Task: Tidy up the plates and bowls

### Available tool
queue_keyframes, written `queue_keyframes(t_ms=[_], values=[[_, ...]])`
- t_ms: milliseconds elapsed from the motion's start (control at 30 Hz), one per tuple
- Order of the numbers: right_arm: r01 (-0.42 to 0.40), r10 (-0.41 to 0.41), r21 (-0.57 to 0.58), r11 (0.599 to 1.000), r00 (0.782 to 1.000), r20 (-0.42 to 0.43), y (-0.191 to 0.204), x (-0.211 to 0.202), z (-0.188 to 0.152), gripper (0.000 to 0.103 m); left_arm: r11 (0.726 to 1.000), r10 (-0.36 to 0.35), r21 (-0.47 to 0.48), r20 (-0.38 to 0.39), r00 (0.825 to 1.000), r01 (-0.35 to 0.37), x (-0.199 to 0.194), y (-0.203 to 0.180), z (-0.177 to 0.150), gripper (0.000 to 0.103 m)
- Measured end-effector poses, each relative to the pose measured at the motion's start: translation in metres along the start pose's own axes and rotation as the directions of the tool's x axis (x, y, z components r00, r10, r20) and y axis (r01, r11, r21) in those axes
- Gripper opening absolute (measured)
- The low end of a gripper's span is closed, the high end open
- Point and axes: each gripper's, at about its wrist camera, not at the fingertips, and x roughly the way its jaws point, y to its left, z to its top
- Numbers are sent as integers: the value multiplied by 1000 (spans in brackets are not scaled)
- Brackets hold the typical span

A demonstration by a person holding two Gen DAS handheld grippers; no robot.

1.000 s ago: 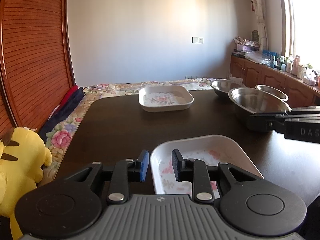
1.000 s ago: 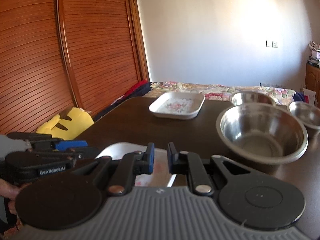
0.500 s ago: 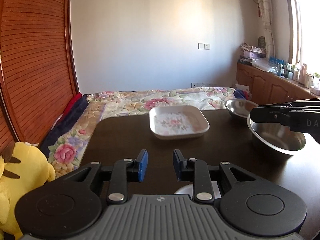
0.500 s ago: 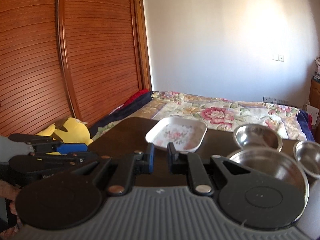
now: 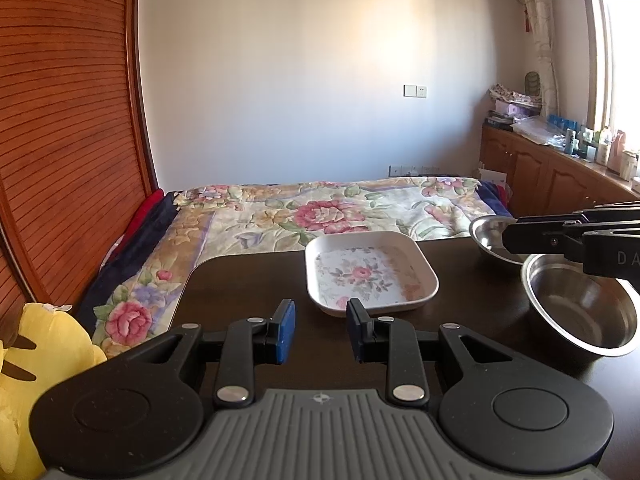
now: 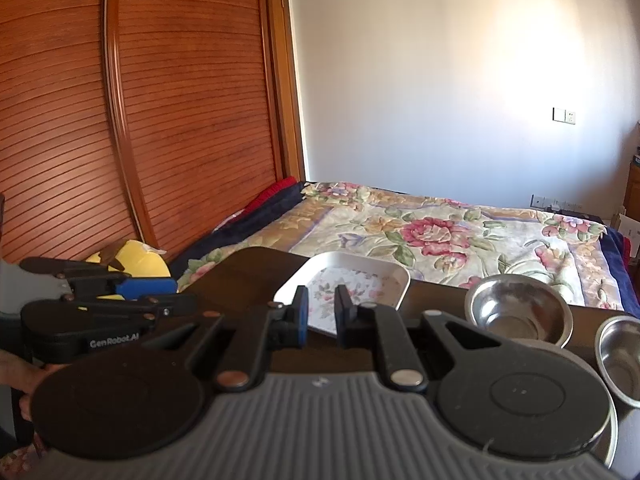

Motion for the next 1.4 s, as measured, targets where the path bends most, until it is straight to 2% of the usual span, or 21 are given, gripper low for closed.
queue_keyframes(t_ms=[500, 767, 833, 867, 900, 967, 1167, 1300, 1400], values=[[11, -11, -8, 1000, 997, -76, -21, 48, 18, 16, 1000, 13, 21, -35, 999, -12, 47, 11, 16, 37], [30, -30, -7, 1000, 989, -144, -33, 78, 24, 16, 999, 13, 30, -53, 999, -12, 71, 18, 19, 51], [29, -27, 8, 1000, 985, -172, -37, 86, 24, 17, 999, 11, 34, -57, 998, -9, 77, 19, 20, 55], [30, -27, 12, 999, 983, -184, -39, 90, 25, 25, 999, 9, 35, -60, 998, -7, 81, 19, 20, 55], [32, -29, 13, 999, 980, -196, -42, 94, 26, 38, 999, 6, 35, -64, 998, -4, 84, 20, 20, 55], [37, -33, 14, 999, 976, -217, -44, 101, 26, 43, 1000, -4, 30, -73, 997, 7, 91, 21, 21, 55], [34, -26, 20, 999, 952, -305, -52, 126, 25, 43, 999, -22, 32, -98, 995, 26, 115, 21, 26, 55], [43, -42, -5, 999, 930, -365, -58, 143, 22, 39, 999, -42, 15, -132, 990, 44, 131, 24, 25, 43], [44, -53, -31, 999, 914, -402, -61, 153, 21, 34, 999, -51, 8, -150, 987, 53, 141, 26, 24, 39]])
